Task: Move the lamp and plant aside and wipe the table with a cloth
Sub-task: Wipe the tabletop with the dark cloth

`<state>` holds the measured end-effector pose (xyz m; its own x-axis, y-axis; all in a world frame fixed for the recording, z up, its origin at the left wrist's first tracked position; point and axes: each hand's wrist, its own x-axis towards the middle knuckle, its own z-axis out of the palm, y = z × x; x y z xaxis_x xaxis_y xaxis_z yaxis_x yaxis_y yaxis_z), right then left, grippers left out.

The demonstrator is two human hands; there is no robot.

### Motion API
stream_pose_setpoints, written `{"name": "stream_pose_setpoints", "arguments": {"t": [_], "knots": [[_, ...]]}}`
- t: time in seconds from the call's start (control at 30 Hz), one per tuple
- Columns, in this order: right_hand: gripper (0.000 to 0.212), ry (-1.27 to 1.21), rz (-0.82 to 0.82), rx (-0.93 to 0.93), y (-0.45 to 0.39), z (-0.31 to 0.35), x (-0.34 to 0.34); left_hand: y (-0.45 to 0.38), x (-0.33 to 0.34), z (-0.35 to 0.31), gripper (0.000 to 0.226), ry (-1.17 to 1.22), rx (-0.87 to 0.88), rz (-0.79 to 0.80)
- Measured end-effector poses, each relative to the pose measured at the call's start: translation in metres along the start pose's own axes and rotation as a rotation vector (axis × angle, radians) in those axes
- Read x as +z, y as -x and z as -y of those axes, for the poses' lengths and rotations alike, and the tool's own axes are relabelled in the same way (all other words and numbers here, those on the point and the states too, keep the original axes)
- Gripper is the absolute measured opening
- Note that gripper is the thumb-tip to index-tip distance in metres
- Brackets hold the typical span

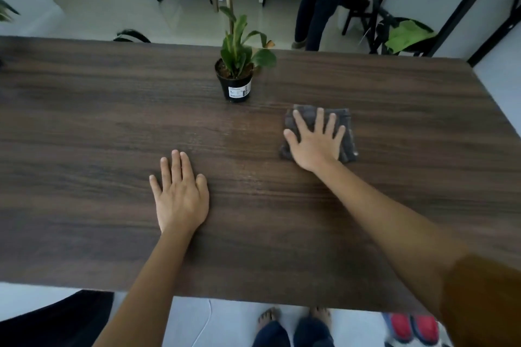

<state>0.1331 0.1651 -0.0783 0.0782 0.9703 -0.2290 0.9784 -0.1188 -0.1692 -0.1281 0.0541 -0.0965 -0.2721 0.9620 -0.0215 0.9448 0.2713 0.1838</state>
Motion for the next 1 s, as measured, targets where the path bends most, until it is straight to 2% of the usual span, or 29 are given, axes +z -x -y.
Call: {"name": "stream_pose_setpoints", "arguments": {"t": [0.07, 0.13, 0.23, 0.3, 0.4, 0.53, 0.6, 0.67, 0.73, 0.8, 0.87, 0.93, 1.0], "knots": [[0.06, 0.035, 0.004, -0.274, 0.039, 0.044, 0.024, 0.0, 0.001, 0.002, 0.061, 0.0, 0.002, 0.01], [0.056, 0.027, -0.042, -0.519, 0.093, 0.057, 0.041, 0.003, 0.0, 0.003, 0.061, -0.002, 0.015, 0.018], [0.051, 0.048, -0.033, -0.739, 0.142, 0.004, 0.045, 0.004, 0.0, 0.004, 0.061, 0.006, 0.026, 0.008], [0.051, 0.068, -0.028, -0.677, 0.139, -0.049, 0.034, 0.004, 0.001, 0.003, 0.061, 0.009, 0.026, 0.006], [0.056, 0.097, -0.042, -0.326, 0.094, -0.096, 0.01, 0.004, 0.001, 0.001, 0.061, 0.015, 0.024, -0.009], [0.063, 0.03, -0.027, 0.055, 0.008, -0.071, -0.013, 0.005, -0.001, -0.001, 0.061, 0.017, 0.01, -0.009], [0.063, -0.011, 0.007, 0.106, -0.022, -0.03, -0.014, 0.004, -0.002, -0.002, 0.061, 0.023, 0.002, -0.008], [0.061, 0.01, 0.035, -0.019, -0.025, 0.02, -0.003, 0.003, -0.001, -0.001, 0.061, 0.017, 0.002, -0.005], [0.058, 0.072, 0.003, -0.277, 0.0, 0.056, 0.015, 0.002, 0.001, 0.001, 0.061, 0.022, -0.003, -0.007], [0.056, 0.087, -0.055, -0.561, 0.045, 0.057, 0.03, 0.003, 0.002, 0.002, 0.061, 0.027, -0.002, -0.019], [0.053, 0.101, -0.036, -0.773, 0.076, 0.031, 0.032, 0.004, 0.003, 0.001, 0.062, 0.029, 0.006, -0.027], [0.052, 0.113, 0.015, -0.843, 0.07, 0.006, 0.024, 0.002, 0.004, 0.001, 0.062, 0.044, -0.001, -0.023], [0.053, 0.134, -0.008, -0.802, 0.042, 0.002, 0.016, 0.002, 0.003, 0.0, 0.063, 0.045, -0.003, -0.024]]}}
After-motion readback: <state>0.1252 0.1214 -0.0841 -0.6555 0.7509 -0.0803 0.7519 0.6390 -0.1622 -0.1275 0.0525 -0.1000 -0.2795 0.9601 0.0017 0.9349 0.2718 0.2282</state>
